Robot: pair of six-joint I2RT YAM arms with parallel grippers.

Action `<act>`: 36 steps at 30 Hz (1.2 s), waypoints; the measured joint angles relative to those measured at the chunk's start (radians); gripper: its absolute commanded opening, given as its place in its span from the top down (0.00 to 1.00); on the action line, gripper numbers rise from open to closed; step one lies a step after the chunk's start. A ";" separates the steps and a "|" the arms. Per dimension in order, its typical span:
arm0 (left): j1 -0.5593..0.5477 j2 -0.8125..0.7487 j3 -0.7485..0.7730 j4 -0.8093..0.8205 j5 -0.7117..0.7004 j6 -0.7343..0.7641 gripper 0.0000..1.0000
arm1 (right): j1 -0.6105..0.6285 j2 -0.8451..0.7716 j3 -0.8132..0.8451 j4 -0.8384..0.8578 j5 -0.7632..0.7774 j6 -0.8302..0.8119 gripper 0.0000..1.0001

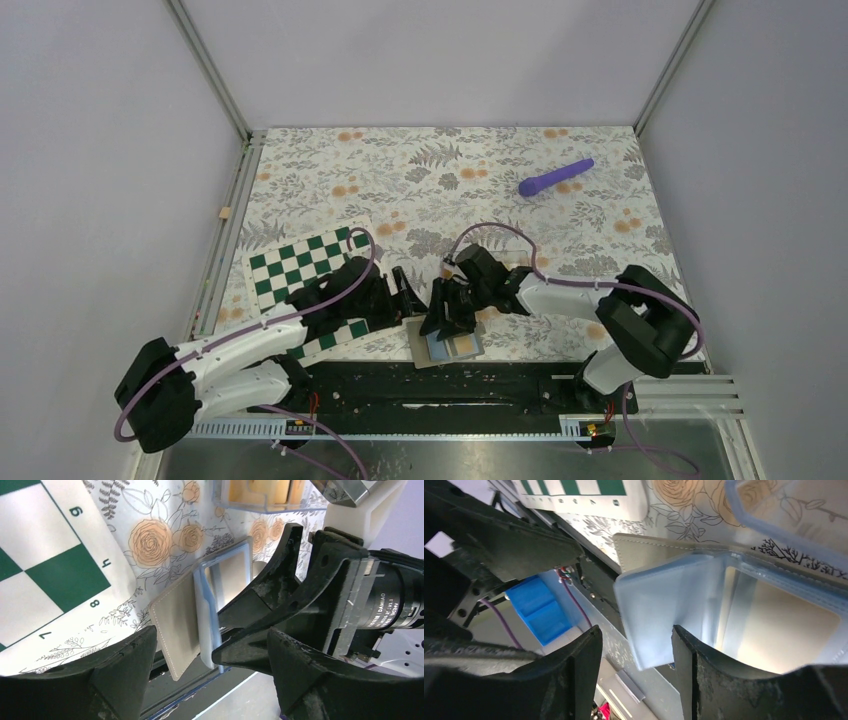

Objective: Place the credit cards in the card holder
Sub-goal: Turn over the card slot in the card holder.

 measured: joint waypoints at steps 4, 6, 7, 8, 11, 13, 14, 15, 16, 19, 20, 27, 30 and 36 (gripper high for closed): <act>0.001 0.023 -0.018 0.009 0.026 -0.011 0.29 | 0.038 0.076 0.027 -0.003 0.002 -0.009 0.39; 0.003 0.037 -0.029 0.014 0.045 -0.017 0.33 | 0.055 0.102 0.038 -0.012 0.010 -0.017 0.38; 0.004 0.047 -0.032 0.017 0.055 -0.018 0.36 | 0.062 0.115 0.043 -0.022 0.013 -0.020 0.36; 0.005 0.061 -0.035 0.023 0.065 -0.019 0.39 | 0.068 0.124 0.044 -0.029 0.020 -0.022 0.35; 0.006 0.111 -0.029 0.052 0.102 -0.023 0.50 | 0.072 0.131 0.044 -0.057 0.035 -0.023 0.31; 0.004 0.149 -0.009 0.061 0.121 -0.019 0.55 | 0.070 0.126 0.046 -0.085 0.048 -0.024 0.28; 0.002 0.173 0.009 0.060 0.133 -0.016 0.56 | 0.069 0.122 0.048 -0.105 0.054 -0.022 0.26; 0.000 0.192 0.030 0.052 0.141 -0.008 0.57 | 0.064 0.114 0.050 -0.130 0.057 -0.019 0.25; -0.006 0.214 0.055 0.041 0.144 0.002 0.58 | 0.060 0.103 0.050 -0.158 0.066 -0.018 0.24; -0.031 0.288 0.130 0.002 0.147 0.031 0.62 | 0.054 0.069 0.048 -0.233 0.108 -0.016 0.23; -0.043 0.320 0.159 -0.008 0.147 0.042 0.63 | 0.050 0.056 0.041 -0.253 0.120 -0.015 0.22; -0.103 0.469 0.309 -0.037 0.151 0.098 0.60 | -0.002 -0.051 -0.043 -0.311 0.151 0.013 0.22; -0.119 0.495 0.353 -0.074 0.140 0.127 0.49 | -0.006 -0.093 -0.061 -0.340 0.172 0.008 0.21; -0.143 0.465 0.377 -0.114 0.077 0.167 0.38 | -0.005 -0.183 -0.053 -0.413 0.264 -0.079 0.18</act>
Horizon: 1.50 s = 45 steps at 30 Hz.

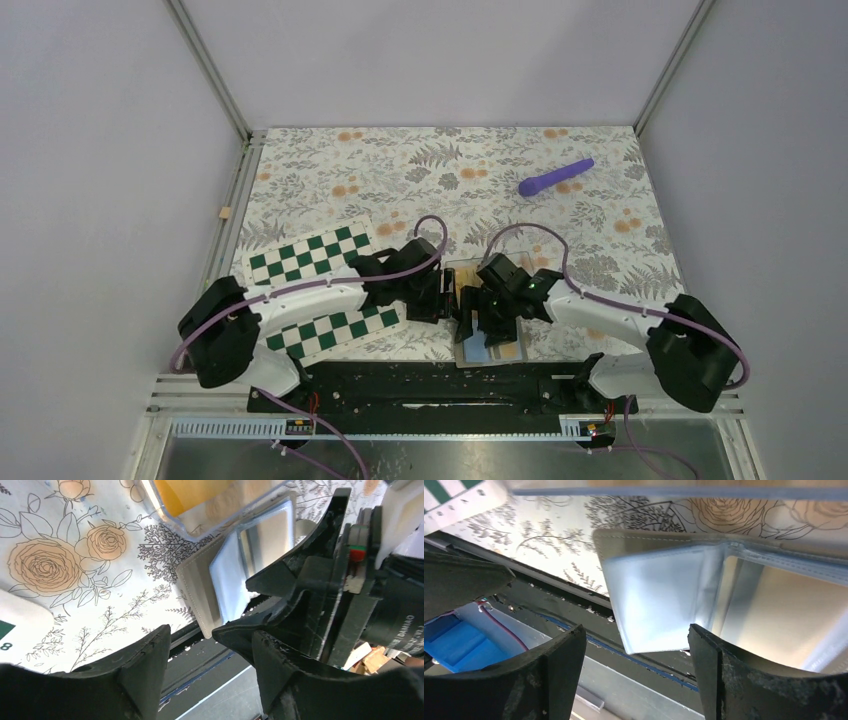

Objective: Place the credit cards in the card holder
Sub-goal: Turn over the card slot in the card holder, then pick up the credit card from the storage box.

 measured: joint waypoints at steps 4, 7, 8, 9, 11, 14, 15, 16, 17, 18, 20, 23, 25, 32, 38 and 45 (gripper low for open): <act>0.005 -0.053 0.036 -0.058 -0.027 0.037 0.36 | -0.030 -0.060 0.067 -0.074 0.026 -0.063 0.18; 0.038 -0.082 0.066 -0.043 -0.036 0.042 0.36 | -0.104 -0.079 0.144 -0.128 0.016 -0.121 0.18; 0.051 -0.087 0.073 -0.028 -0.033 0.042 0.35 | -0.135 -0.080 0.172 -0.145 0.006 -0.142 0.18; 0.068 -0.090 0.079 -0.006 -0.028 0.041 0.35 | -0.159 -0.080 0.196 -0.156 0.002 -0.160 0.18; 0.098 -0.092 0.083 0.012 -0.019 0.042 0.35 | -0.217 -0.079 0.259 -0.177 -0.006 -0.203 0.18; 0.145 -0.080 0.083 0.017 0.009 0.039 0.35 | -0.283 -0.064 0.349 -0.206 -0.013 -0.261 0.21; 0.155 -0.072 0.083 0.021 0.015 0.039 0.35 | -0.299 -0.050 0.378 -0.212 -0.018 -0.277 0.23; 0.165 -0.061 0.083 0.023 0.023 0.038 0.35 | -0.318 -0.027 0.411 -0.220 -0.027 -0.294 0.25; 0.176 -0.044 0.084 0.022 0.032 0.037 0.36 | -0.333 0.004 0.443 -0.226 -0.035 -0.311 0.27; 0.183 -0.029 0.085 0.023 0.039 0.036 0.36 | -0.343 0.031 0.464 -0.231 -0.040 -0.324 0.29; 0.197 0.006 0.085 0.023 0.050 0.032 0.39 | -0.365 0.102 0.509 -0.241 -0.050 -0.350 0.34; 0.215 0.060 0.086 0.021 0.060 0.024 0.42 | -0.381 0.194 0.545 -0.254 -0.055 -0.381 0.41; 0.224 0.095 0.093 0.016 0.061 0.024 0.44 | -0.383 0.256 0.571 -0.276 -0.056 -0.400 0.45; 0.232 0.222 0.161 -0.005 0.061 0.038 0.51 | -0.383 0.378 0.590 -0.288 -0.082 -0.425 0.55; 0.232 0.300 0.210 -0.016 0.060 0.053 0.61 | -0.383 0.409 0.531 -0.238 -0.113 -0.415 0.59; 0.231 0.330 0.227 -0.016 0.067 0.063 0.77 | -0.383 0.452 0.494 -0.189 -0.135 -0.396 0.66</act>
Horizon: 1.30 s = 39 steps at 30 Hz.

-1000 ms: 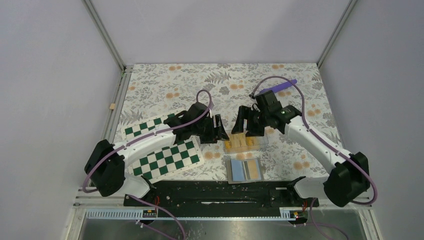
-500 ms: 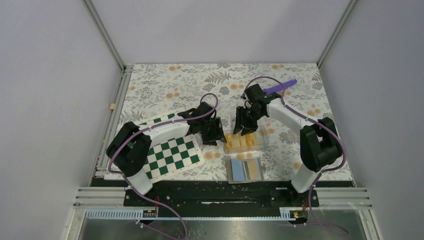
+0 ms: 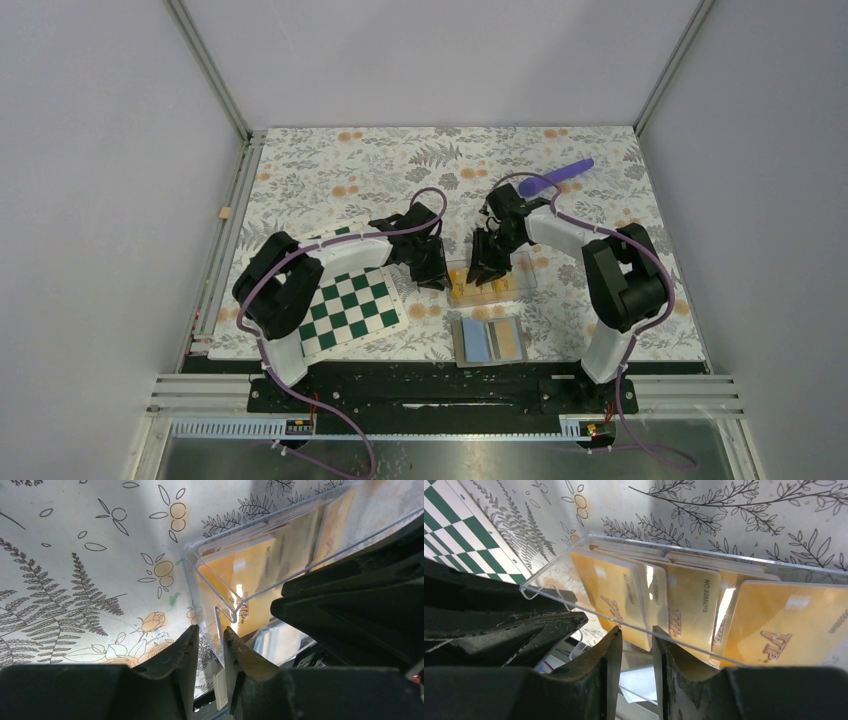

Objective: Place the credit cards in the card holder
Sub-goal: Pick up the credit card from the storage box.

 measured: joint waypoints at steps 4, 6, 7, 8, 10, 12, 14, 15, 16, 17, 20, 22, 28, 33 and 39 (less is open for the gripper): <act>-0.003 0.001 0.005 0.002 0.003 0.002 0.80 | 0.004 0.018 -0.005 0.021 -0.005 0.011 0.73; -0.004 0.002 0.006 0.003 0.005 0.002 0.81 | 0.010 0.023 -0.007 0.031 -0.011 0.018 0.74; -0.004 0.003 0.008 0.002 0.005 0.002 0.81 | 0.014 0.024 -0.008 0.035 -0.014 0.020 0.76; -0.005 0.005 0.009 0.002 0.005 0.003 0.82 | 0.018 0.024 -0.010 0.037 -0.014 0.022 0.77; -0.005 0.007 0.009 -0.002 0.005 0.003 0.82 | 0.024 0.024 -0.013 0.043 -0.015 0.026 0.82; -0.006 0.009 0.009 -0.012 0.005 0.004 0.83 | 0.029 0.024 -0.016 0.046 -0.014 0.027 0.87; -0.006 0.010 0.009 -0.016 0.005 0.004 0.85 | 0.031 0.024 -0.018 0.046 -0.014 0.027 0.92; -0.007 0.010 0.010 -0.017 0.004 0.004 0.85 | 0.031 0.024 -0.019 0.045 -0.012 0.028 0.94; -0.007 0.010 0.011 -0.019 0.003 0.004 0.86 | 0.031 0.024 -0.019 0.045 -0.008 0.028 0.97; -0.008 0.010 0.011 -0.020 0.003 0.004 0.86 | 0.031 0.024 -0.019 0.045 -0.007 0.028 0.99; -0.010 0.011 0.014 -0.024 -0.001 0.004 0.88 | 0.034 0.021 -0.019 0.043 -0.001 0.029 1.00; -0.013 0.012 0.020 -0.034 -0.006 0.007 0.88 | 0.040 0.014 -0.019 0.038 0.006 0.029 1.00; -0.021 0.018 0.040 -0.070 -0.020 0.022 0.89 | 0.066 -0.034 -0.019 0.018 0.012 0.029 1.00; -0.028 0.018 0.044 -0.075 -0.028 0.026 0.90 | 0.096 -0.051 -0.013 0.011 0.016 0.031 1.00; -0.032 0.018 0.048 -0.078 -0.036 0.029 0.90 | 0.121 -0.051 -0.007 -0.017 0.043 0.024 0.89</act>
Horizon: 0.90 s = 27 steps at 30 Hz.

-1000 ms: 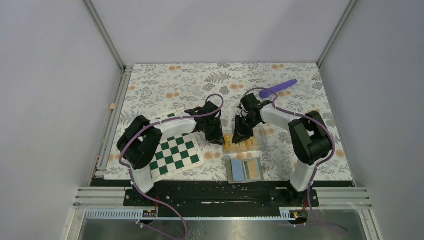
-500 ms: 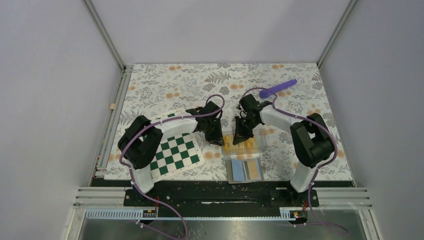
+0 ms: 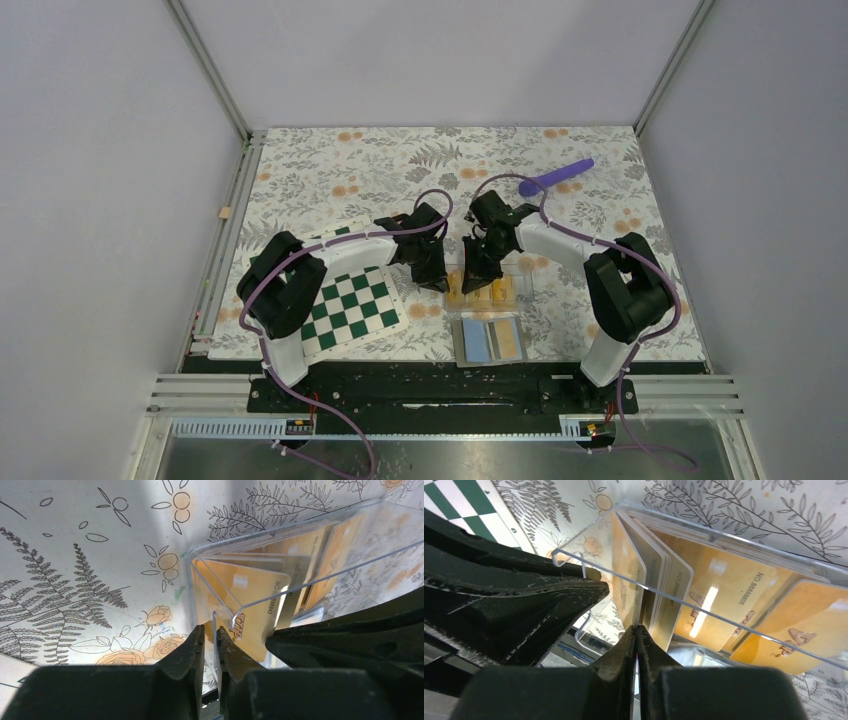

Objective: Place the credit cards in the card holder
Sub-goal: Pick up the credit card from the storage box.

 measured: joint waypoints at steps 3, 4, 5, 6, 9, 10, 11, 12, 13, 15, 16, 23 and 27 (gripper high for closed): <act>-0.002 0.000 0.001 0.000 -0.003 0.002 0.91 | 0.000 0.000 0.002 -0.013 0.016 -0.006 0.82; -0.002 0.000 0.001 -0.001 -0.003 0.003 0.91 | 0.000 0.000 0.003 -0.018 0.020 -0.009 0.81; -0.002 0.000 0.002 -0.002 -0.003 0.004 0.91 | 0.001 0.000 0.003 -0.023 0.023 -0.011 0.79; -0.002 0.000 0.002 -0.002 -0.004 0.005 0.91 | 0.001 0.000 0.005 -0.029 0.031 -0.015 0.78; -0.003 0.000 0.002 -0.002 -0.006 0.007 0.91 | 0.003 0.000 0.010 -0.042 0.049 -0.023 0.78; -0.003 0.000 0.002 -0.002 -0.006 0.007 0.91 | 0.004 0.000 0.013 -0.047 0.055 -0.027 0.78; -0.003 0.000 0.002 -0.002 -0.006 0.008 0.91 | 0.005 0.000 0.019 -0.052 0.062 -0.031 0.79; -0.003 0.000 0.002 -0.002 -0.007 0.008 0.91 | 0.006 0.000 0.023 -0.055 0.066 -0.034 0.80; -0.003 0.000 0.002 -0.002 -0.007 0.008 0.91 | 0.008 0.000 0.025 -0.055 0.067 -0.037 0.80; -0.003 0.000 0.002 -0.003 -0.007 0.009 0.91 | 0.010 0.000 0.027 -0.058 0.068 -0.040 0.83; -0.003 0.000 0.002 -0.003 -0.007 0.011 0.91 | 0.010 0.000 0.027 -0.058 0.068 -0.042 0.85; -0.006 0.002 0.008 -0.011 -0.011 0.019 0.91 | 0.013 0.027 0.027 -0.053 0.065 -0.041 0.91; -0.006 0.002 0.009 -0.014 -0.011 0.021 0.91 | 0.014 0.038 0.027 -0.051 0.063 -0.041 0.92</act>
